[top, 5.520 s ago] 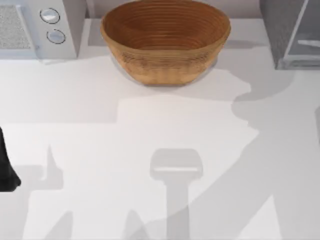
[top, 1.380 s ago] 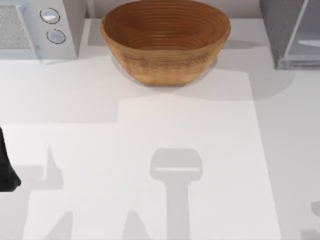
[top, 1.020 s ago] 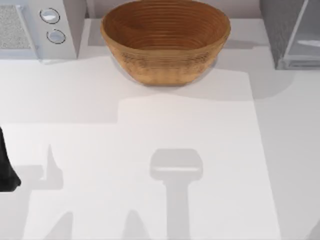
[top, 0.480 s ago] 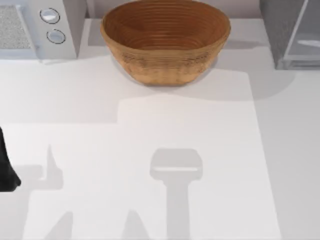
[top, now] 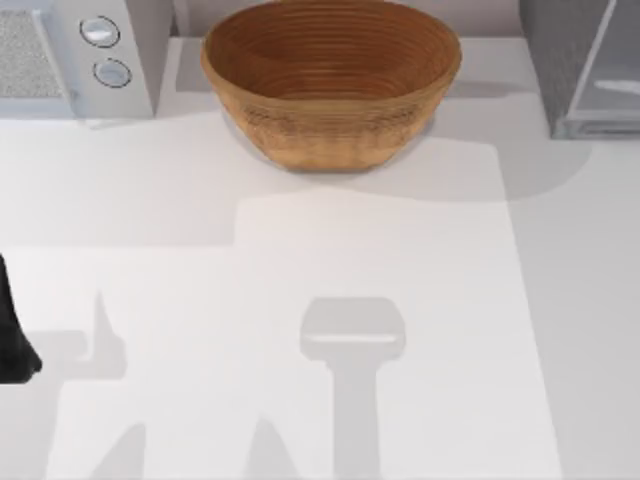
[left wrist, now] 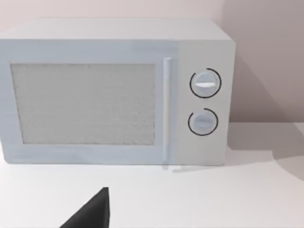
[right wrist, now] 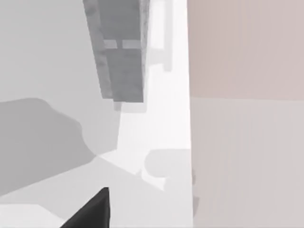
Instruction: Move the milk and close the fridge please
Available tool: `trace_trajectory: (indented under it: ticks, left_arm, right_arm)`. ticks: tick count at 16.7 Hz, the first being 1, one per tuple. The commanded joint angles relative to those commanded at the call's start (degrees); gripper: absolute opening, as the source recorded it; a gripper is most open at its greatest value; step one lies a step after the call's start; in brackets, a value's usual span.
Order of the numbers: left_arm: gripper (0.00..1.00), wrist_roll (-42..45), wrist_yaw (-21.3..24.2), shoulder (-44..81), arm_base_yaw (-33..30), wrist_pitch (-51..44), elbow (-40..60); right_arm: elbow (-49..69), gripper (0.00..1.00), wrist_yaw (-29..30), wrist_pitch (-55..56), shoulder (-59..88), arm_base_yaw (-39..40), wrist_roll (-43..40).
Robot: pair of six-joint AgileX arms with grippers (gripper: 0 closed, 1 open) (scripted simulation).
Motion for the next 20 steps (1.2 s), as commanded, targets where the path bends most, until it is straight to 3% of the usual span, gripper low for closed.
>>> trace_trajectory:
  ticks: [4,8,20]
  left_arm:
    - [1.00,0.00,0.00,0.00,0.00,0.00,0.00]
    - [1.00,0.00,0.00,0.00,0.00,0.00,0.00]
    - [1.00,0.00,0.00,0.00,0.00,0.00,0.00]
  right_arm:
    - [-0.16,1.00,0.20,0.48,-0.01,0.93,0.80]
    - [0.61,1.00,1.25,7.22,1.26,8.88,9.36]
    - [0.17,1.00,8.65,53.50,2.21,44.08,66.10]
